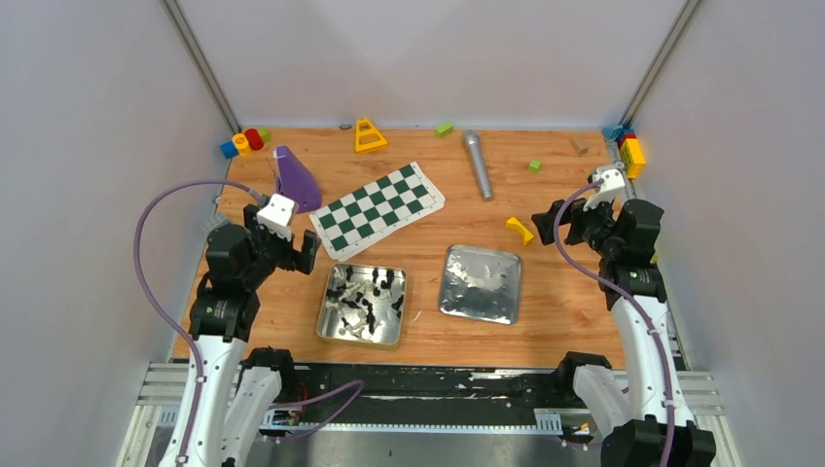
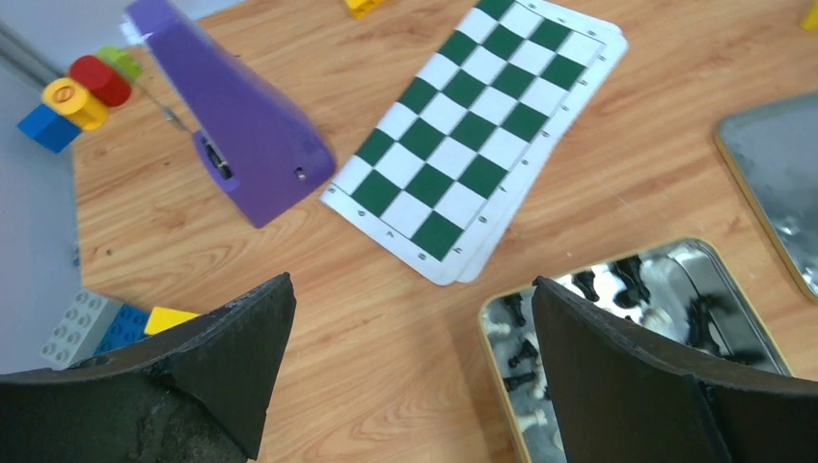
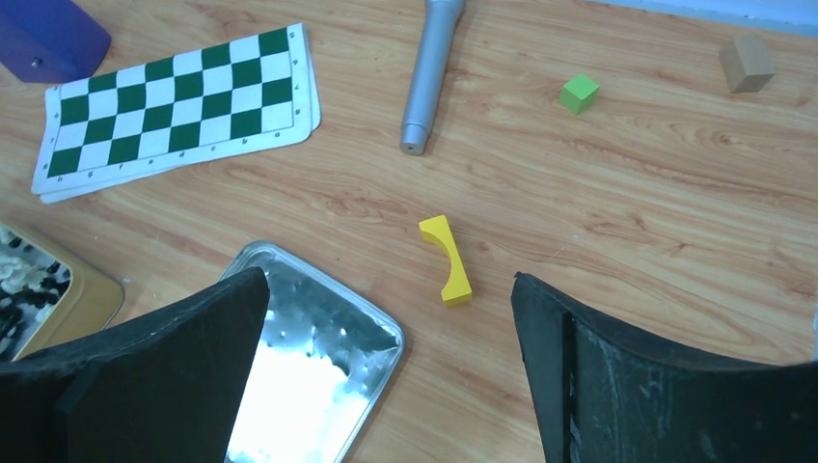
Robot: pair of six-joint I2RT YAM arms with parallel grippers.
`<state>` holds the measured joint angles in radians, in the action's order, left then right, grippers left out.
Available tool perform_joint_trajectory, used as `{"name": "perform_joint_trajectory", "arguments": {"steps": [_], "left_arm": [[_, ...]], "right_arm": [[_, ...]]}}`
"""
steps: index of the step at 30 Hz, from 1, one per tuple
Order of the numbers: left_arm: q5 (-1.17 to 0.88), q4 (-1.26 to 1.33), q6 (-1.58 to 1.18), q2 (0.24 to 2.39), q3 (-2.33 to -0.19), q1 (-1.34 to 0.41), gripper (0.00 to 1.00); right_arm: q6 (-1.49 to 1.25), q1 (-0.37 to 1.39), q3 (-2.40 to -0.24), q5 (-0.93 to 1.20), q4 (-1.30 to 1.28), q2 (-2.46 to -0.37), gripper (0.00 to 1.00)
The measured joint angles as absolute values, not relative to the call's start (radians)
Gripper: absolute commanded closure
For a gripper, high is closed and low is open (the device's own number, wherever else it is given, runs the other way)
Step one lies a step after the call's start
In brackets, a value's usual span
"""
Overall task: Set up the chess pieces on the board
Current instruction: Move the storage box to the center of the board.
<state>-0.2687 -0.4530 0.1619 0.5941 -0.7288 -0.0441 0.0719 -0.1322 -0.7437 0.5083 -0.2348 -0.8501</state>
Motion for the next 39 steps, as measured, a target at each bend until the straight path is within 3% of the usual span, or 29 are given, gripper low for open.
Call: {"name": "perform_joint_trajectory", "arguments": {"steps": [6, 11, 18, 25, 27, 31, 39], "left_arm": [[-0.429, -0.524, 0.23, 0.607, -0.739, -0.044, 0.0], [-0.47, -0.563, 0.282, 0.769, -0.781, -0.07, 0.03], [-0.373, -0.589, 0.338, 1.012, -0.782, -0.172, 0.26], [-0.307, -0.586, 0.343, 1.237, -0.782, -0.216, 0.42], [-0.288, -0.582, 0.34, 1.298, -0.783, -0.219, 0.55], [-0.267, -0.588, 0.325, 1.408, -0.811, -0.222, 0.71], [-0.178, -0.585, 0.309, 1.45, -0.844, -0.225, 0.86]], "right_arm": [[0.107, -0.132, -0.725, 0.601, -0.247, -0.853, 0.0], [0.138, -0.132, -0.724, 0.647, -0.253, -0.874, 0.0], [0.171, -0.131, -0.719, 0.668, -0.265, -0.904, 0.0], [0.189, -0.11, -0.719, 0.671, -0.282, -0.955, 0.0], [0.192, -0.1, -0.719, 0.671, -0.283, -0.969, 0.0], [0.194, -0.065, -0.719, 0.658, -0.283, -1.006, 0.0], [0.224, 0.185, -0.802, 0.534, -0.272, -1.182, 0.0]]}}
